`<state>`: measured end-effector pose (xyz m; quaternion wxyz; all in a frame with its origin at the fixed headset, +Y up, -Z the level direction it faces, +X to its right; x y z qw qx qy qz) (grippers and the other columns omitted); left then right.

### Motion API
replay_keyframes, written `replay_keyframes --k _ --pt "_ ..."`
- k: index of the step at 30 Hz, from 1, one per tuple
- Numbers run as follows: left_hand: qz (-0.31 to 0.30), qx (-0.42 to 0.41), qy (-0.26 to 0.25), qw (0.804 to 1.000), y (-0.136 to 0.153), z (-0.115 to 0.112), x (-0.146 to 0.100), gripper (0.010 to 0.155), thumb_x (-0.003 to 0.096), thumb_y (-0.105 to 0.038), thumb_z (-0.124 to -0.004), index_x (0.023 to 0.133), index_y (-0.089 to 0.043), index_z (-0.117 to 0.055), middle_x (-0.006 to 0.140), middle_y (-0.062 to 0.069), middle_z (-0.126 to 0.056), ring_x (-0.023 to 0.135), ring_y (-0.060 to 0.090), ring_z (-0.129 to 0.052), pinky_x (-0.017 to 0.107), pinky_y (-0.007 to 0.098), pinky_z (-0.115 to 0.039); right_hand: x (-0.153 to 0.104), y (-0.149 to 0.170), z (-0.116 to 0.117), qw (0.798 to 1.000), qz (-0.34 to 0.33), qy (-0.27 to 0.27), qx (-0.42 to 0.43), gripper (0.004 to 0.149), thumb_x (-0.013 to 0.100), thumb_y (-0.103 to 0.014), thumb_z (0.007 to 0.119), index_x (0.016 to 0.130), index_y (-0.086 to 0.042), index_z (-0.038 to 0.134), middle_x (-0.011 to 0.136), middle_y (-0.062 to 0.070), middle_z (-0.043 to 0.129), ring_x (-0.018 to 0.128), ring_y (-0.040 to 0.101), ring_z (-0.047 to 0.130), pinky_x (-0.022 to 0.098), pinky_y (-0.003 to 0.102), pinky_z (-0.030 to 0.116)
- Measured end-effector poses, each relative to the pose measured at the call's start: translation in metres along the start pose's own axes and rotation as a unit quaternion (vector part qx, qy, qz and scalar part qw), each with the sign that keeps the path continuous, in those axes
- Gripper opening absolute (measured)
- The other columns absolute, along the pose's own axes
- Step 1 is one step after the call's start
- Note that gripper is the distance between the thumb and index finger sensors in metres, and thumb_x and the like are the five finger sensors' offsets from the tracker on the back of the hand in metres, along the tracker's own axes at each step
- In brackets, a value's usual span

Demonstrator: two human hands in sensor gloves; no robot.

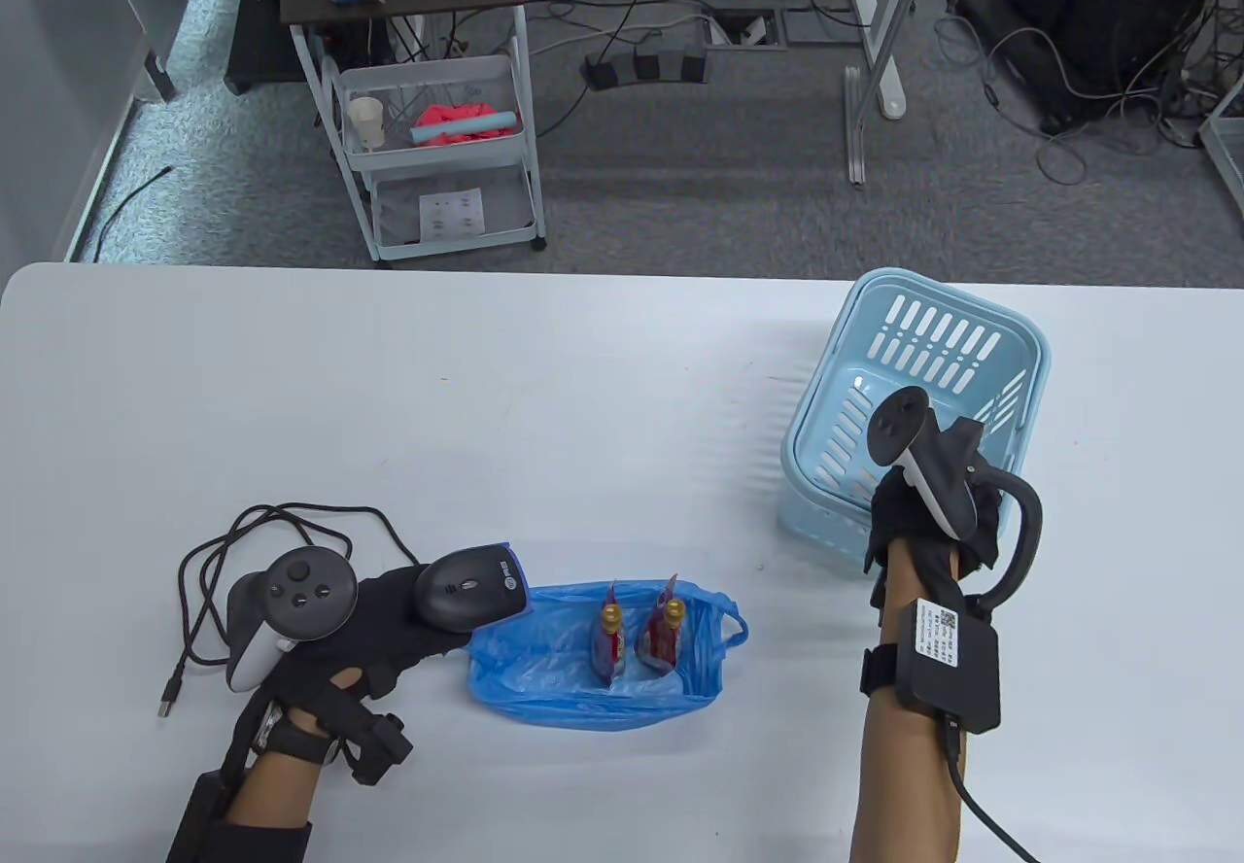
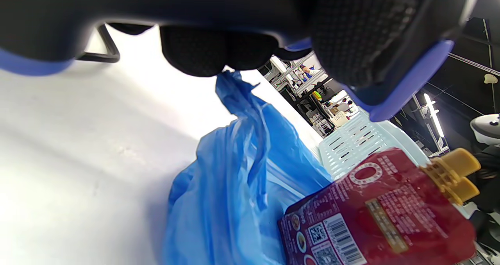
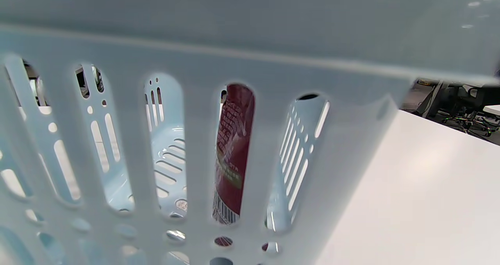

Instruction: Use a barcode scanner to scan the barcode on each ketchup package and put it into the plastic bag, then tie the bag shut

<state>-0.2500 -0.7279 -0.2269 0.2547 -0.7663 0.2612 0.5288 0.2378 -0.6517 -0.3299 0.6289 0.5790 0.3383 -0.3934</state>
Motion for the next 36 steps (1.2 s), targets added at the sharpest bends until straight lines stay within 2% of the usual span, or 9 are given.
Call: replay_keyframes --k 7,17,29,36 --pt "0.001 -0.006 -0.001 1.0 0.002 0.001 0.0 0.052 0.0427 -0.049 -0.089 0.088 -0.025 -0.085 0.085 0.0 -0.089 0.068 0.029 -0.097 0.063 0.053 -0.076 -0.002 -0.001 -0.012 0.999 -0.013 0.006 0.041 0.043 0.051 -0.021 0.08 0.093 -0.012 0.075 0.085 0.016 0.087 0.066 0.036 0.09 0.043 0.044 0.079" --pt "-0.007 -0.013 -0.001 1.0 0.003 0.0 0.0 0.051 0.0428 -0.049 -0.089 0.088 -0.025 -0.085 0.085 0.0 -0.089 0.068 0.029 -0.097 0.063 0.053 -0.076 -0.011 0.003 -0.046 0.996 -0.032 0.028 0.084 0.043 0.051 -0.021 0.08 0.093 -0.011 0.075 0.085 0.016 0.087 0.066 0.036 0.09 0.043 0.044 0.078" --pt "-0.014 -0.031 -0.003 0.999 0.005 0.002 0.0 0.052 0.0428 -0.049 -0.089 0.088 -0.025 -0.085 0.085 0.0 -0.089 0.068 0.029 -0.097 0.063 0.053 -0.076 -0.03 0.012 -0.092 0.987 -0.064 0.079 0.122 0.044 0.052 -0.021 0.08 0.094 -0.011 0.075 0.084 0.018 0.087 0.065 0.036 0.09 0.043 0.044 0.078" --pt "-0.019 -0.039 -0.01 0.999 0.005 0.005 -0.002 0.052 0.0428 -0.049 -0.089 0.088 -0.025 -0.085 0.085 0.0 -0.089 0.068 0.029 -0.097 0.063 0.053 -0.076 -0.051 0.008 -0.116 0.978 -0.1 0.11 0.144 0.044 0.052 -0.022 0.08 0.093 -0.011 0.075 0.083 0.018 0.087 0.064 0.037 0.09 0.042 0.043 0.078"
Point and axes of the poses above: the tracker on the back of each hand, its own y axis roughly to the little-finger side, its own x axis roughly from the wrist to the fingertips, z = x × y, the point moved 2 cm from there along x, roughly from the wrist to the fingertips
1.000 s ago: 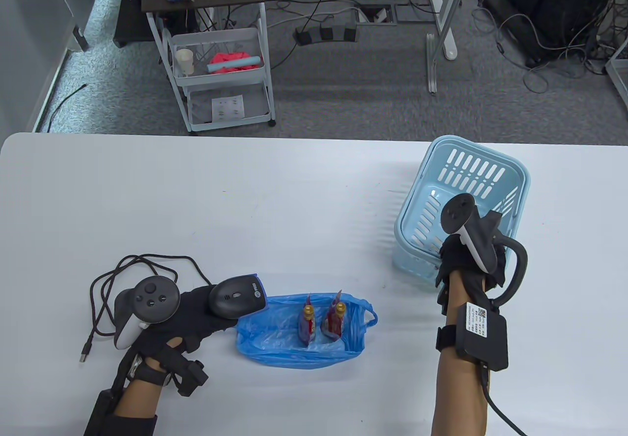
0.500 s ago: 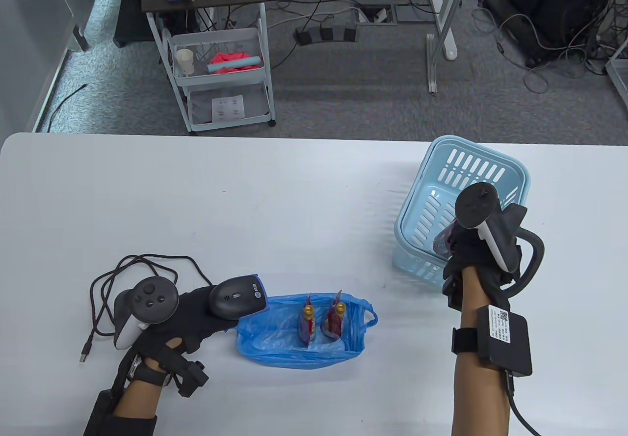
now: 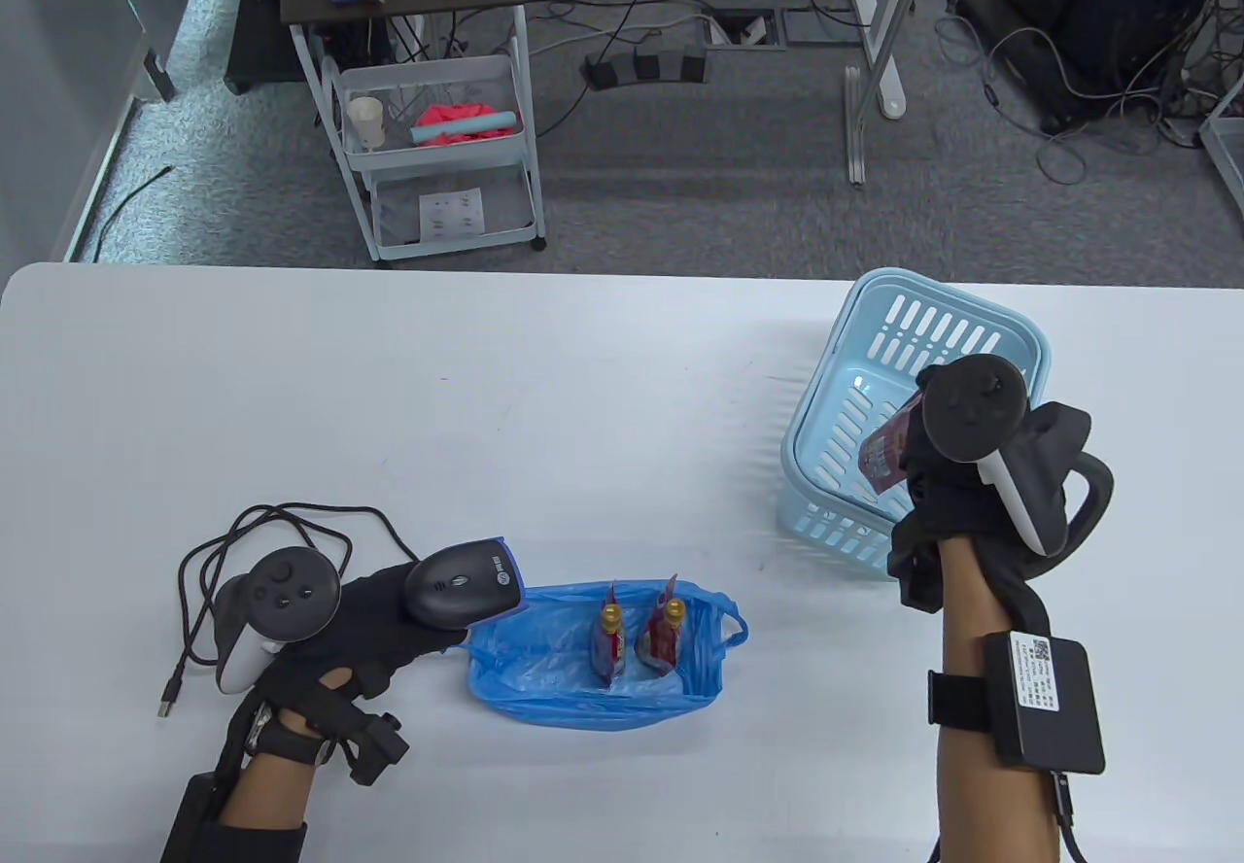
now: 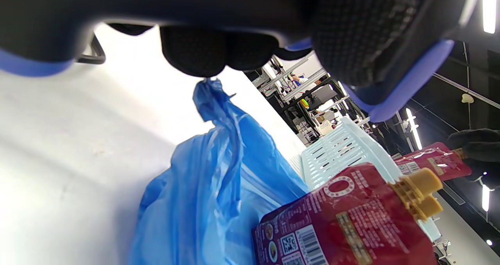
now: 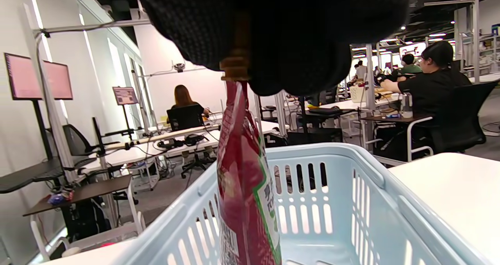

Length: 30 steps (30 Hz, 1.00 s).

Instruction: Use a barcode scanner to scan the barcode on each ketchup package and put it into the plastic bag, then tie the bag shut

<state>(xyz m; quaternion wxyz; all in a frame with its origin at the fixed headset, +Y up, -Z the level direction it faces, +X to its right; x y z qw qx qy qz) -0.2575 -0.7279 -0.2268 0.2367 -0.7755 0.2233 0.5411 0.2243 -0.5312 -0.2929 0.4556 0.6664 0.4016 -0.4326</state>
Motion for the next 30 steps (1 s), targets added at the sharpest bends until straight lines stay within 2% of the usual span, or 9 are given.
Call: replay_keyframes --k 8,14,19,30 --pt "-0.003 -0.007 -0.005 1.0 0.001 0.002 -0.001 0.052 0.0428 -0.049 -0.089 0.088 -0.025 -0.085 0.085 0.0 -0.089 0.068 0.029 -0.097 0.063 0.053 -0.076 -0.025 -0.033 -0.031 0.997 -0.072 0.036 0.004 0.044 0.052 -0.023 0.08 0.093 -0.009 0.076 0.081 0.019 0.088 0.063 0.036 0.09 0.041 0.043 0.078" --pt "-0.006 -0.008 -0.008 1.0 0.001 0.002 -0.001 0.052 0.0428 -0.049 -0.089 0.088 -0.025 -0.085 0.085 0.0 -0.089 0.068 0.029 -0.097 0.063 0.053 -0.076 -0.048 -0.067 -0.042 0.988 -0.146 0.044 0.02 0.044 0.052 -0.024 0.08 0.093 -0.008 0.076 0.08 0.019 0.088 0.062 0.036 0.091 0.041 0.043 0.079" --pt "-0.006 -0.011 -0.011 1.0 0.002 0.004 -0.001 0.052 0.0427 -0.05 -0.089 0.088 -0.025 -0.085 0.085 0.0 -0.089 0.068 0.029 -0.097 0.063 0.053 -0.076 -0.065 -0.1 -0.037 0.978 -0.207 0.03 0.021 0.044 0.052 -0.024 0.08 0.093 -0.008 0.076 0.079 0.019 0.089 0.061 0.036 0.091 0.04 0.042 0.079" --pt "-0.019 -0.028 -0.016 0.999 0.0 0.006 -0.002 0.052 0.0428 -0.05 -0.089 0.088 -0.025 -0.085 0.085 -0.001 -0.089 0.068 0.029 -0.097 0.063 0.053 -0.076 -0.093 -0.173 0.0 0.952 -0.305 -0.028 0.023 0.045 0.052 -0.025 0.08 0.092 -0.007 0.076 0.078 0.019 0.089 0.06 0.035 0.091 0.04 0.042 0.079"
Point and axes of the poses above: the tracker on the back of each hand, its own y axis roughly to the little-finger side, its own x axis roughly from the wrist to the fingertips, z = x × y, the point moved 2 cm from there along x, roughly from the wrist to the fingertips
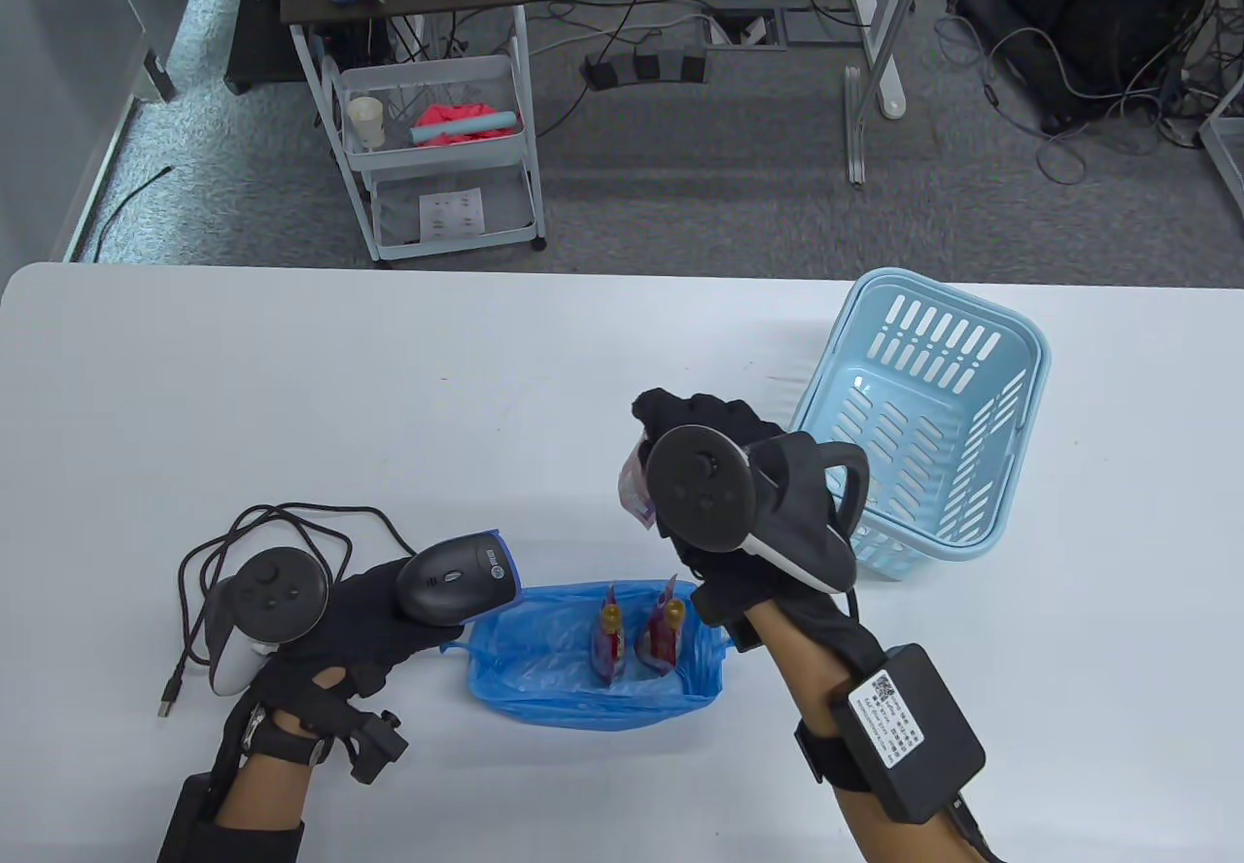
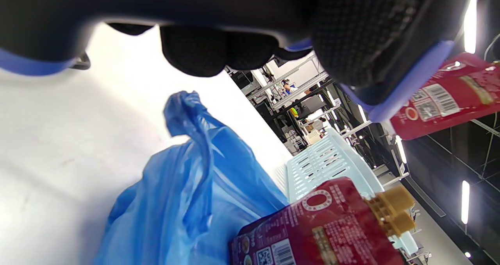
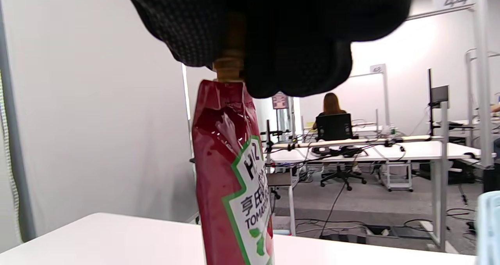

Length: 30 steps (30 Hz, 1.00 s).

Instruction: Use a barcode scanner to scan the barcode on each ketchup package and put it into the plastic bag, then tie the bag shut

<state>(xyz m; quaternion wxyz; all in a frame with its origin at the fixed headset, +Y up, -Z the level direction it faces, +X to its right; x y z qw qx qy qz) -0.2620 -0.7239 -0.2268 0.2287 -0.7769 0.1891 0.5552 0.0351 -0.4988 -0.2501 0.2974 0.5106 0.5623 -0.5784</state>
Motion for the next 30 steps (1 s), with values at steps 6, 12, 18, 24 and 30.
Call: replay_keyframes --k 6,12,18,24,30 --pt "-0.016 -0.012 -0.015 1.0 -0.005 0.004 -0.002 0.052 0.0428 -0.05 -0.089 0.088 -0.025 -0.085 0.085 -0.001 -0.089 0.068 0.029 -0.097 0.063 0.053 -0.076 0.005 -0.029 0.024 0.999 -0.036 -0.028 -0.005 0.045 0.052 -0.026 0.08 0.092 -0.007 0.076 0.078 0.018 0.089 0.06 0.035 0.092 0.039 0.042 0.079" --pt "-0.023 -0.011 -0.012 1.0 -0.006 0.002 -0.002 0.051 0.0425 -0.05 -0.089 0.087 -0.026 -0.085 0.085 -0.002 -0.089 0.069 0.029 -0.097 0.063 0.053 -0.076 0.004 -0.045 0.045 0.997 -0.059 -0.052 -0.011 0.045 0.052 -0.026 0.08 0.092 -0.007 0.076 0.077 0.018 0.089 0.06 0.035 0.092 0.039 0.042 0.08" --pt "-0.027 -0.004 -0.01 1.0 -0.007 0.0 -0.002 0.051 0.0423 -0.049 -0.09 0.087 -0.026 -0.086 0.085 -0.002 -0.089 0.069 0.028 -0.097 0.063 0.053 -0.076 0.0 -0.054 0.06 0.995 -0.074 -0.071 -0.019 0.045 0.051 -0.026 0.08 0.091 -0.006 0.077 0.077 0.018 0.09 0.059 0.035 0.092 0.038 0.042 0.08" --pt "-0.029 0.011 0.002 1.0 -0.008 -0.006 0.0 0.05 0.0422 -0.049 -0.09 0.087 -0.025 -0.086 0.085 -0.002 -0.089 0.07 0.028 -0.097 0.063 0.053 -0.076 -0.004 -0.056 0.069 0.994 -0.08 -0.076 -0.015 0.045 0.051 -0.026 0.08 0.091 -0.005 0.077 0.076 0.019 0.09 0.058 0.035 0.092 0.038 0.042 0.08" --pt "-0.032 0.025 0.011 0.999 -0.01 -0.012 0.001 0.05 0.0428 -0.049 -0.09 0.087 -0.025 -0.085 0.086 -0.002 -0.089 0.07 0.029 -0.096 0.064 0.053 -0.075 -0.004 -0.057 0.069 0.994 -0.08 -0.079 -0.014 0.045 0.051 -0.027 0.08 0.091 -0.005 0.077 0.076 0.019 0.09 0.058 0.035 0.093 0.038 0.042 0.08"
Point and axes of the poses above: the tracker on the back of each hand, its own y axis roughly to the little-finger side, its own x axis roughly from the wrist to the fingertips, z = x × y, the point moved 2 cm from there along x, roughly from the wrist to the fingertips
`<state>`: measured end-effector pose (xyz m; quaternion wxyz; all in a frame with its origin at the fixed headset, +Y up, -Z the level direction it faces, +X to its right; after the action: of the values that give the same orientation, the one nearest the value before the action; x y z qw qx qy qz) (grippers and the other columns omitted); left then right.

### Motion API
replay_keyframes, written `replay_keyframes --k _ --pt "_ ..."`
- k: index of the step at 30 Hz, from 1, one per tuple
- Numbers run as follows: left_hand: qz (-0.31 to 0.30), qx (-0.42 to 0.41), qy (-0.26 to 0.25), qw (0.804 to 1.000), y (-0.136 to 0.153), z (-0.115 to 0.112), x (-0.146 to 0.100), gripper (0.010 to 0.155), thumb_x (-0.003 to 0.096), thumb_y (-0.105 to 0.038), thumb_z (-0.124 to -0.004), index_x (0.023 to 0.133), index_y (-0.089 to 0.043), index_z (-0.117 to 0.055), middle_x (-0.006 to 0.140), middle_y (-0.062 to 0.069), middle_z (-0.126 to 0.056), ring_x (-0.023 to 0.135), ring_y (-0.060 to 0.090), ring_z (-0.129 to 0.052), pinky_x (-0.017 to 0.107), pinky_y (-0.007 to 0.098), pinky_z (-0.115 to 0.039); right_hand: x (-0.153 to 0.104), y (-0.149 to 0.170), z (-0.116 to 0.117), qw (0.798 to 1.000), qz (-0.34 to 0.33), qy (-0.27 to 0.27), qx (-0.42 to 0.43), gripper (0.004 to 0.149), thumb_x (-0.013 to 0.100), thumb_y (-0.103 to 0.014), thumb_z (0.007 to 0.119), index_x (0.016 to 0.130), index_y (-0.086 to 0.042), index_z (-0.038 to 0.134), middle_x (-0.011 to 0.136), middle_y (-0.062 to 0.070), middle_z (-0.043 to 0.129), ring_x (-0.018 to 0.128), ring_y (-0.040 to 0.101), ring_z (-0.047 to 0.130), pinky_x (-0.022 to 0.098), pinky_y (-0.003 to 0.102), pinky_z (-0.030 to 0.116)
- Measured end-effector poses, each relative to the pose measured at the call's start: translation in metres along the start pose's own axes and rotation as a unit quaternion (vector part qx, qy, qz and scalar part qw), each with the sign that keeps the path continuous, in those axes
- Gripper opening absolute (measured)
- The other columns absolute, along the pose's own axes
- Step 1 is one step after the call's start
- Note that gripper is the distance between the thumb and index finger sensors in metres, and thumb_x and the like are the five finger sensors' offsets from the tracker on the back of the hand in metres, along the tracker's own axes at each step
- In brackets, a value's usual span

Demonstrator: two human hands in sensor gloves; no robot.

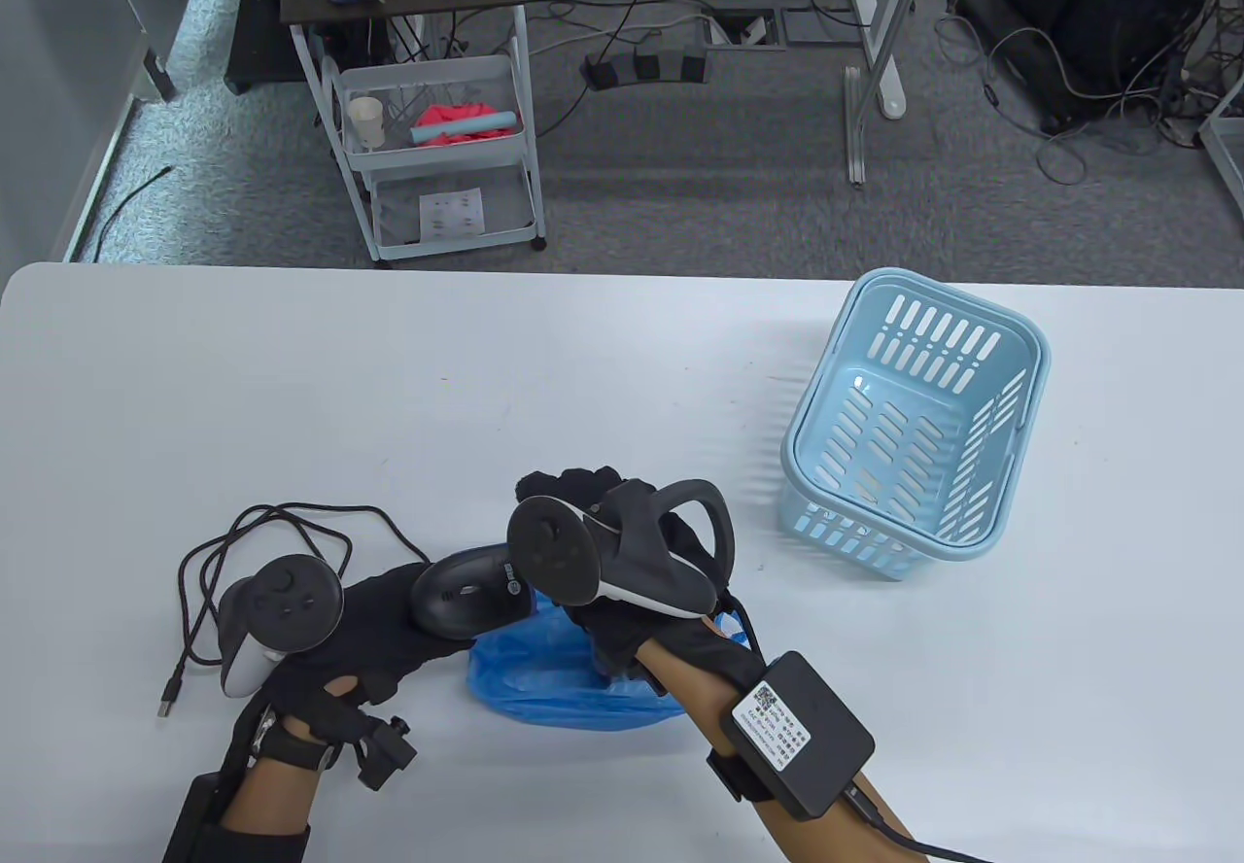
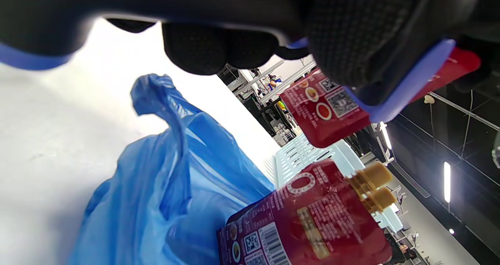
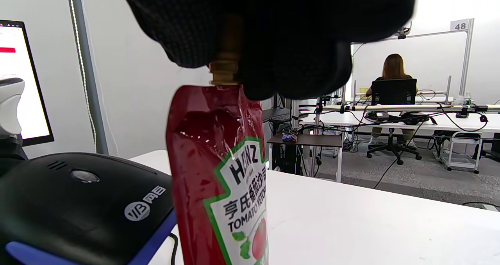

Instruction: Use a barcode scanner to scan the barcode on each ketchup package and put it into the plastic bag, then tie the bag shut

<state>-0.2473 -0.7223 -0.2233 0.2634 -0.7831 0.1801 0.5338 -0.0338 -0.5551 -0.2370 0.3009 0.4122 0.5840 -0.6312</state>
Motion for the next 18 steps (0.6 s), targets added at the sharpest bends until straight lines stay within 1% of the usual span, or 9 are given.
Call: replay_keyframes --k 12,15,18 --pt "-0.001 0.006 0.002 1.0 -0.001 -0.003 0.0007 0.051 0.0425 -0.049 -0.09 0.087 -0.026 -0.085 0.086 -0.003 -0.089 0.07 0.028 -0.096 0.064 0.053 -0.075 -0.0011 0.001 0.0013 1.0 0.004 -0.002 0.004 0.045 0.051 -0.027 0.08 0.091 -0.005 0.077 0.076 0.019 0.09 0.058 0.034 0.092 0.038 0.042 0.08" --pt "0.002 0.005 -0.001 1.0 -0.0003 -0.0004 0.0002 0.051 0.0423 -0.049 -0.09 0.087 -0.026 -0.085 0.086 -0.002 -0.089 0.07 0.028 -0.096 0.064 0.053 -0.075 -0.0022 0.0019 0.002 1.0 0.006 -0.001 0.007 0.045 0.051 -0.027 0.08 0.091 -0.005 0.077 0.076 0.018 0.09 0.059 0.034 0.092 0.038 0.042 0.08" --pt "0.01 0.003 -0.015 1.0 0.0023 0.0067 -0.0017 0.051 0.0425 -0.049 -0.09 0.088 -0.026 -0.085 0.086 -0.002 -0.088 0.071 0.028 -0.096 0.064 0.053 -0.075 -0.0043 0.0023 0.0046 1.0 0.005 0.003 0.015 0.045 0.051 -0.027 0.08 0.091 -0.005 0.077 0.075 0.019 0.09 0.059 0.034 0.092 0.038 0.042 0.08"
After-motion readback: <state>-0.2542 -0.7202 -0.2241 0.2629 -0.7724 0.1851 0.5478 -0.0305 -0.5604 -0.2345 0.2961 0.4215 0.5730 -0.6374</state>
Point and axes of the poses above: the tracker on the back of each hand, its own y axis roughly to the little-finger side, its own x axis roughly from the wrist to the fingertips, z = x × y, the point moved 2 cm from there along x, roughly from the wrist to the fingertips
